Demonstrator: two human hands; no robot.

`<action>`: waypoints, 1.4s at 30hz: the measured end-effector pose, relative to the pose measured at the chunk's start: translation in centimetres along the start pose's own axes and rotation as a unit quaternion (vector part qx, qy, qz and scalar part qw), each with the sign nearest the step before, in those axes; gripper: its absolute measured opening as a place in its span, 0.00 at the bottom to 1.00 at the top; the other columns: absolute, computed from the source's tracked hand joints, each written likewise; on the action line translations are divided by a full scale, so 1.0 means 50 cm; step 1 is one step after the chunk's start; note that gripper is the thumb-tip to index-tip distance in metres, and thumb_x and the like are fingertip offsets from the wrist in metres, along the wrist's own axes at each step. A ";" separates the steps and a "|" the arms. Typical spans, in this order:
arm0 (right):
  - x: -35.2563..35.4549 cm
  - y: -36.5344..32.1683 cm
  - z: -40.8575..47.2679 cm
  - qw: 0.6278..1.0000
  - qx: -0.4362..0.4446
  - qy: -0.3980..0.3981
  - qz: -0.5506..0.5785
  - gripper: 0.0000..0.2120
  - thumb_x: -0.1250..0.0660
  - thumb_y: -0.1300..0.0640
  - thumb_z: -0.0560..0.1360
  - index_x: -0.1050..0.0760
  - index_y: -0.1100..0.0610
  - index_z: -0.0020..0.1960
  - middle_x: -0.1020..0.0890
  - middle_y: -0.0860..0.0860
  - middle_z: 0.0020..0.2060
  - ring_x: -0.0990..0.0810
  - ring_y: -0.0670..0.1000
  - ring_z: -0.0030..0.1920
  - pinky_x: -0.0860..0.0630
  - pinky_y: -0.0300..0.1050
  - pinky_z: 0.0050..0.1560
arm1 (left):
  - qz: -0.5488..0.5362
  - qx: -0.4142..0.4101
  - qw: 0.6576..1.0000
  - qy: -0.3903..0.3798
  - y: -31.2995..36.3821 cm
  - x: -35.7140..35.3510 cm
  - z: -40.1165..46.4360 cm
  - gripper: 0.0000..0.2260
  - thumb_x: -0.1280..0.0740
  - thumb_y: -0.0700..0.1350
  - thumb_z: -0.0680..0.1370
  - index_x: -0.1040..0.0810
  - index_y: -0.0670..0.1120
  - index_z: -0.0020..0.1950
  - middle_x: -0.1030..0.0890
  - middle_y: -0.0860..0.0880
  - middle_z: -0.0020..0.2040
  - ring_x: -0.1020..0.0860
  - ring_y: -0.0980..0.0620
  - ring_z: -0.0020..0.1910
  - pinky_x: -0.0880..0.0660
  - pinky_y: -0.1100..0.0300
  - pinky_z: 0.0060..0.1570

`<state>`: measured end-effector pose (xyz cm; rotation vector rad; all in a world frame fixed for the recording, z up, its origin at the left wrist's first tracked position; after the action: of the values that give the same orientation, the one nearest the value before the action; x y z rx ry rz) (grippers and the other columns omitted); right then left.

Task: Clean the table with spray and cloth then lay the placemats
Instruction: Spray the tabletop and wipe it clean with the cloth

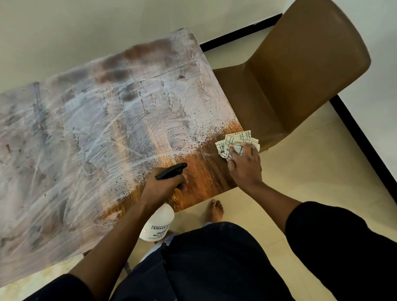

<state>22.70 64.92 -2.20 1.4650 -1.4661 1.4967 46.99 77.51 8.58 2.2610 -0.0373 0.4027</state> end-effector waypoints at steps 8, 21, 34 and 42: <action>-0.056 -0.160 -0.021 0.977 0.176 -0.122 0.021 0.27 0.45 0.45 0.79 0.31 0.47 0.77 0.39 0.61 0.79 0.47 0.66 0.80 0.45 0.68 0.78 | -0.022 -0.011 0.999 0.035 0.000 0.010 -0.015 0.05 0.29 0.37 0.81 0.13 0.38 0.50 0.13 0.38 0.38 0.21 0.49 0.28 0.28 0.63 0.26; 0.014 0.014 -0.016 0.995 0.087 -0.049 -0.018 0.24 0.43 0.49 0.81 0.28 0.50 0.76 0.34 0.62 0.74 0.34 0.64 0.74 0.31 0.64 0.73 | -0.027 -0.005 0.999 0.040 -0.011 0.011 -0.016 0.06 0.27 0.38 0.80 0.13 0.38 0.46 0.14 0.37 0.38 0.23 0.52 0.25 0.30 0.63 0.24; 0.027 0.071 -0.121 0.998 0.035 -0.040 0.039 0.21 0.39 0.52 0.80 0.22 0.57 0.70 0.31 0.63 0.75 0.34 0.62 0.76 0.31 0.61 0.73 | -0.023 0.000 1.000 0.000 -0.048 0.004 -0.024 0.06 0.27 0.39 0.81 0.14 0.36 0.48 0.13 0.37 0.40 0.20 0.55 0.26 0.29 0.64 0.24; -0.006 0.017 -0.194 0.997 -0.039 -0.014 0.062 0.19 0.33 0.53 0.80 0.21 0.55 0.70 0.29 0.65 0.73 0.31 0.65 0.74 0.30 0.60 0.73 | -0.016 -0.020 0.999 -0.036 -0.065 0.047 -0.033 0.07 0.29 0.39 0.81 0.14 0.37 0.47 0.13 0.36 0.39 0.23 0.51 0.25 0.31 0.60 0.24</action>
<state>19.07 73.82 -0.76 1.3757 -1.6417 1.4783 49.30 81.12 7.92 2.2322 -0.0466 0.3007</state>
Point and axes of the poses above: each hand's wrist, its own z-axis towards the middle knuckle, its own x-axis out of the back of the hand, y = z × x, the point moved 2 cm from there along z, towards the middle knuckle
